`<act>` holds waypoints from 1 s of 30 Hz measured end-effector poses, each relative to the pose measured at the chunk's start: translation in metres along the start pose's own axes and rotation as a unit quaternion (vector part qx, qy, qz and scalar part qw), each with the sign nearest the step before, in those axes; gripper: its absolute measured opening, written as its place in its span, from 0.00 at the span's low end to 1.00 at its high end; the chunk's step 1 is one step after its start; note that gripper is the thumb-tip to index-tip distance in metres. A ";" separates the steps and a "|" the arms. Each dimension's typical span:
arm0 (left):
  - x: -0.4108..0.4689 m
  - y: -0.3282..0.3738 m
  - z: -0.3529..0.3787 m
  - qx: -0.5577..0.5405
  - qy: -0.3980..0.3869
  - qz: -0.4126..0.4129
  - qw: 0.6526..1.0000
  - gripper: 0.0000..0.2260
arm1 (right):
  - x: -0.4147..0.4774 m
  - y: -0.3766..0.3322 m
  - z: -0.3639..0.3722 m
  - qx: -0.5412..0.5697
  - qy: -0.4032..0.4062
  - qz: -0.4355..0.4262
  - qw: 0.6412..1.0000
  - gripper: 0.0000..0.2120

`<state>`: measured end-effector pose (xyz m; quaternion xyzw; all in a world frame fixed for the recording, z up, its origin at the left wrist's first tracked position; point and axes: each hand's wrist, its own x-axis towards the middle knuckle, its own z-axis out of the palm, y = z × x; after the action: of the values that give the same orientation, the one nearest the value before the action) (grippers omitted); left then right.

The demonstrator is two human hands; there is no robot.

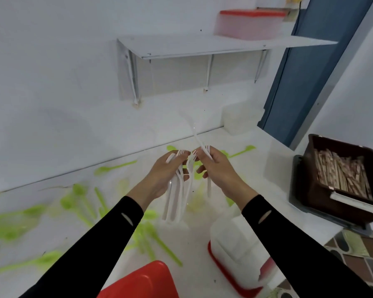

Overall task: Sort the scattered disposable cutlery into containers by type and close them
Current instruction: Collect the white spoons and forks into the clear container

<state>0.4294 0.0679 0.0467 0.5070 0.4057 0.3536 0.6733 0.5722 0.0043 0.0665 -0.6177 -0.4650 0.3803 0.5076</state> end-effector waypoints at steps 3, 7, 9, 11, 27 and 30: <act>0.011 -0.004 0.005 -0.049 -0.031 -0.006 0.998 0.13 | 0.011 0.006 -0.010 0.002 0.000 0.012 1.000 0.10; 0.017 -0.012 0.008 -0.069 -0.012 -0.010 0.997 0.18 | 0.020 0.012 -0.017 0.008 -0.008 0.016 1.000 0.09; 0.021 -0.012 0.013 -0.073 -0.001 -0.007 0.997 0.19 | 0.025 0.015 -0.022 0.007 -0.013 0.016 1.000 0.09; 0.027 -0.012 0.018 -0.079 -0.001 -0.002 0.997 0.21 | 0.032 0.017 -0.028 0.005 -0.022 0.016 1.000 0.09; 0.090 -0.010 0.112 -0.189 0.126 0.040 0.973 0.06 | 0.106 0.053 -0.133 -0.190 -0.184 -0.031 0.964 0.19; 0.105 -0.017 0.131 -0.220 0.167 0.062 0.959 0.14 | 0.112 0.062 -0.152 -0.253 -0.258 -0.037 0.932 0.19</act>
<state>0.5935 0.1049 0.0310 0.3042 0.3923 0.5551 0.6674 0.7579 0.0671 0.0355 -0.5884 -0.6832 0.3775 0.2109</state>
